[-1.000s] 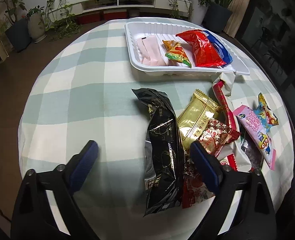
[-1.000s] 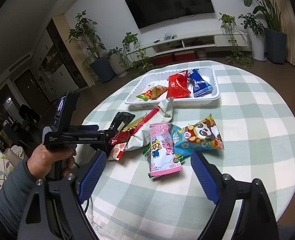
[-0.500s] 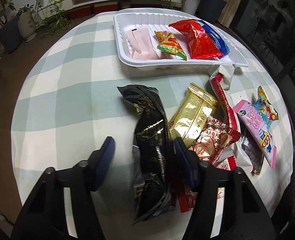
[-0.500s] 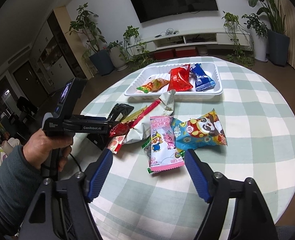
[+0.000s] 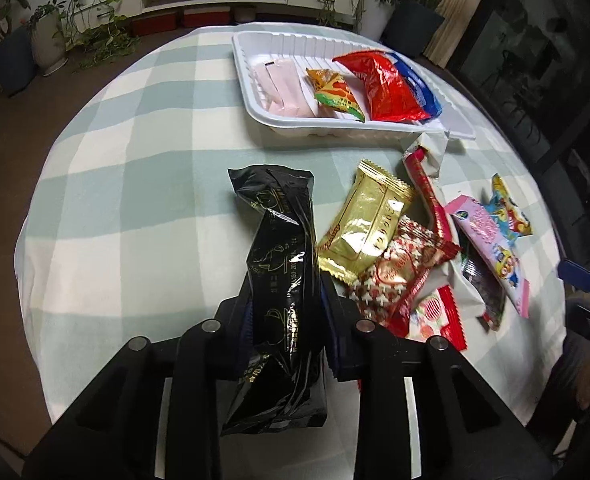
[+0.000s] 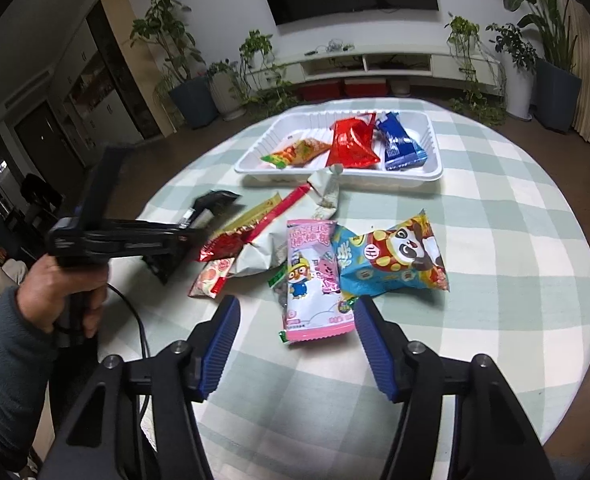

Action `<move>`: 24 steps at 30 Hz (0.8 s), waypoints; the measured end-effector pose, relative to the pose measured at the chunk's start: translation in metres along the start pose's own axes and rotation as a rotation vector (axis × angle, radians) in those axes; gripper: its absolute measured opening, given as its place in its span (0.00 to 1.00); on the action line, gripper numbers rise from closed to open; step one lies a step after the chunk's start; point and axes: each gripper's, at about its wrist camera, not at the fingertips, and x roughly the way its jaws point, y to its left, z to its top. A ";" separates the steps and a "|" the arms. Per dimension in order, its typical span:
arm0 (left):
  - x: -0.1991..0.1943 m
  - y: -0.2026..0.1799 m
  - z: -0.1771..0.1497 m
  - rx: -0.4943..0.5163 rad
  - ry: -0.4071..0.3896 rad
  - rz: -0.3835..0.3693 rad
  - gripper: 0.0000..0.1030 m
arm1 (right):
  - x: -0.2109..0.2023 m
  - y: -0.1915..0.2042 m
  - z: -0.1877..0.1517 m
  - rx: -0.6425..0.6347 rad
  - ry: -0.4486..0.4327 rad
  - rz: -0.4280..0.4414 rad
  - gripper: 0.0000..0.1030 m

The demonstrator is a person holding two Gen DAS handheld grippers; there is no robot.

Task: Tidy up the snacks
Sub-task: 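Grasp the black packet with the left tool while the right tool grasps the pink stick packet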

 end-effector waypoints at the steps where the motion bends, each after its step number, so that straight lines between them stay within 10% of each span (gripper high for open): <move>1: -0.007 0.002 -0.005 -0.013 -0.015 -0.014 0.25 | 0.004 0.000 0.002 -0.009 0.020 -0.004 0.59; 24: -0.058 -0.034 -0.082 -0.047 -0.087 -0.181 0.25 | 0.086 0.004 0.041 -0.097 0.298 -0.076 0.47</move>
